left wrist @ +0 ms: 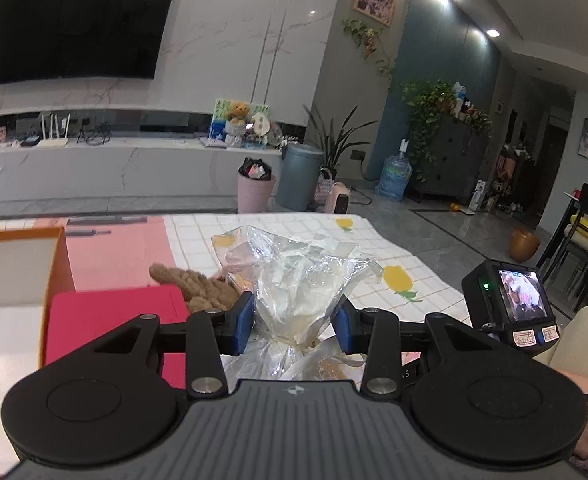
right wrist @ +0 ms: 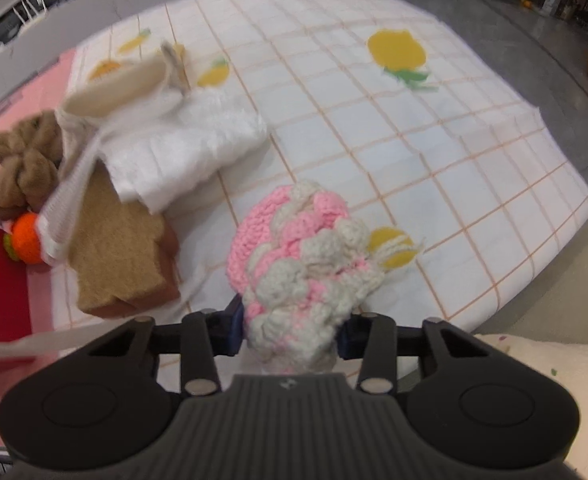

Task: Organize soft objects
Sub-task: 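Lift both held items and carry them over the open orange box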

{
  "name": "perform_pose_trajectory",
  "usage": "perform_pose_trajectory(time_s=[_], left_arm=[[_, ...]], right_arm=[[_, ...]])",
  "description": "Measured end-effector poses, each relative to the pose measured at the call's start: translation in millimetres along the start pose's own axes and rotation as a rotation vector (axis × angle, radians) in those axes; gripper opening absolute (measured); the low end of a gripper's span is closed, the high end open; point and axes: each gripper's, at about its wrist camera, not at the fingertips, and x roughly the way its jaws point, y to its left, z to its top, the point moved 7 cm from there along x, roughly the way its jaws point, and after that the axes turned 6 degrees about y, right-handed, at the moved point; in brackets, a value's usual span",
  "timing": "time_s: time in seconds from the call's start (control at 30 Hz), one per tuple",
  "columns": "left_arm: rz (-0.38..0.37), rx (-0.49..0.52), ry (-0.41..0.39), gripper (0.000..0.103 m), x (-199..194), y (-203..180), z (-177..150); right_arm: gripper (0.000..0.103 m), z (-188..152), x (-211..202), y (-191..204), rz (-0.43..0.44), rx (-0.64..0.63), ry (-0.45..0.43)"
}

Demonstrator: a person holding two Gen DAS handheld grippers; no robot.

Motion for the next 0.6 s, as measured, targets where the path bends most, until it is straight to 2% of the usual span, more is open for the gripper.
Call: perform_pose_trajectory(time_s=[0.17,0.27,0.33,0.4,0.43,0.53,0.6], left_arm=[[-0.04,0.002,-0.037,0.046,-13.7,3.4,9.3],[-0.111,-0.061,-0.034,0.046,-18.9,13.0,15.5],[-0.179,-0.125,0.006,0.046,-17.7,22.9,19.1],[-0.254,-0.142,0.1,0.047,-8.5,28.0,19.7],[-0.255,-0.151,0.121,0.046,-5.1,31.1,19.6],[-0.239,-0.194,0.048,0.046,-10.8,44.1,26.2],[-0.22,-0.178,0.057,0.046,-15.6,48.8,34.5]], right_arm=[[0.039,3.1,-13.8,-2.7,0.015,0.022,-0.06],[0.039,3.1,-16.0,-2.2,0.025,0.026,-0.068],[0.039,3.2,-17.9,-2.5,0.03,0.028,-0.076],[0.039,3.8,-19.7,-4.0,0.03,0.037,-0.084],[0.039,3.7,-20.7,-4.7,0.032,0.041,-0.086],[0.039,3.8,-23.6,-4.4,0.046,0.04,-0.1],[0.039,3.0,-28.0,-3.2,0.054,0.03,-0.116]])
